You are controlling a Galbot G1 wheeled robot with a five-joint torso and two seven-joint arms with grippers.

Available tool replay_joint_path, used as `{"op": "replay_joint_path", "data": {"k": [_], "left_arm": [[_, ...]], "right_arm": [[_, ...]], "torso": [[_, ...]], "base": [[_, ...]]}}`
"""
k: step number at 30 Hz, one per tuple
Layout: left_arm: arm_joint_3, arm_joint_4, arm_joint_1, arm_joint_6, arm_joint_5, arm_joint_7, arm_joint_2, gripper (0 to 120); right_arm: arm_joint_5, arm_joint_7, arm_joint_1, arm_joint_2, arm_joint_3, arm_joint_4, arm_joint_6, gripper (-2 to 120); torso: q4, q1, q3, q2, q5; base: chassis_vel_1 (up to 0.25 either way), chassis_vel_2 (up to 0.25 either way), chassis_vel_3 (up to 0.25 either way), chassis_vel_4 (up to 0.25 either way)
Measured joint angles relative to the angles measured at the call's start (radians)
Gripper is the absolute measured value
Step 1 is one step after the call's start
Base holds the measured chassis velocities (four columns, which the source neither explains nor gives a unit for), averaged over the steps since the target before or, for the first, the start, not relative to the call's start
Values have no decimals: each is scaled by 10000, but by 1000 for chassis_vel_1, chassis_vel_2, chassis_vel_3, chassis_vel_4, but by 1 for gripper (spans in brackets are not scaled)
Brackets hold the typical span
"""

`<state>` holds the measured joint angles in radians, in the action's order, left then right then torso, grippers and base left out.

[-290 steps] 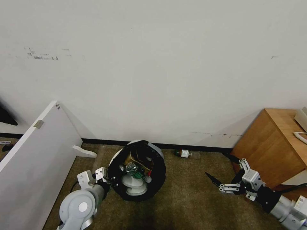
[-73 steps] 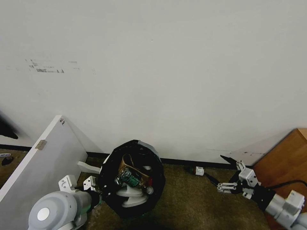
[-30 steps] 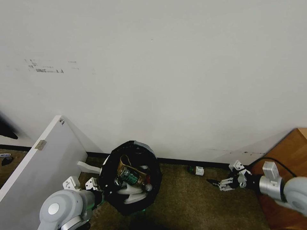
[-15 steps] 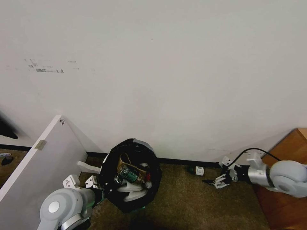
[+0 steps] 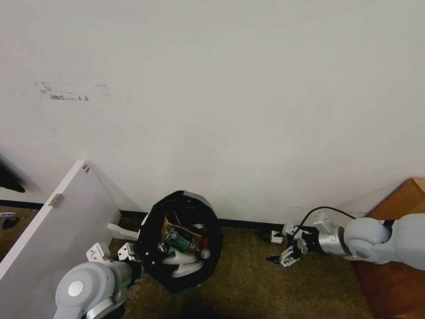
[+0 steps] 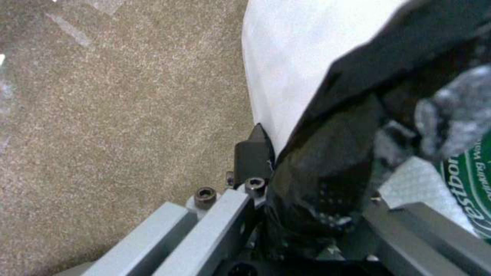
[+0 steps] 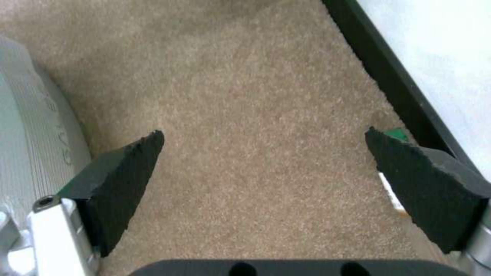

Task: Pick up the trash bin and place the garbage on the floor into it.

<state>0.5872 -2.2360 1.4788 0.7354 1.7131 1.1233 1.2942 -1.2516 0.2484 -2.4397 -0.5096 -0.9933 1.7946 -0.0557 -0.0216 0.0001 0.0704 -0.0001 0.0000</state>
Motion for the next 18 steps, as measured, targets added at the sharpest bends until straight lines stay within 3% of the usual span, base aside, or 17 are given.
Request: {"op": "replay_joint_path", "data": {"k": [18], "left_arm": [[28, -6, 95, 0, -376, -330, 136, 0]], "right_arm": [[10, 252, -658, -609, -317, -1145, -119, 100]], "torso": [[3, 0, 0, 0, 0]], "base": [[0, 0, 0, 0]]}}
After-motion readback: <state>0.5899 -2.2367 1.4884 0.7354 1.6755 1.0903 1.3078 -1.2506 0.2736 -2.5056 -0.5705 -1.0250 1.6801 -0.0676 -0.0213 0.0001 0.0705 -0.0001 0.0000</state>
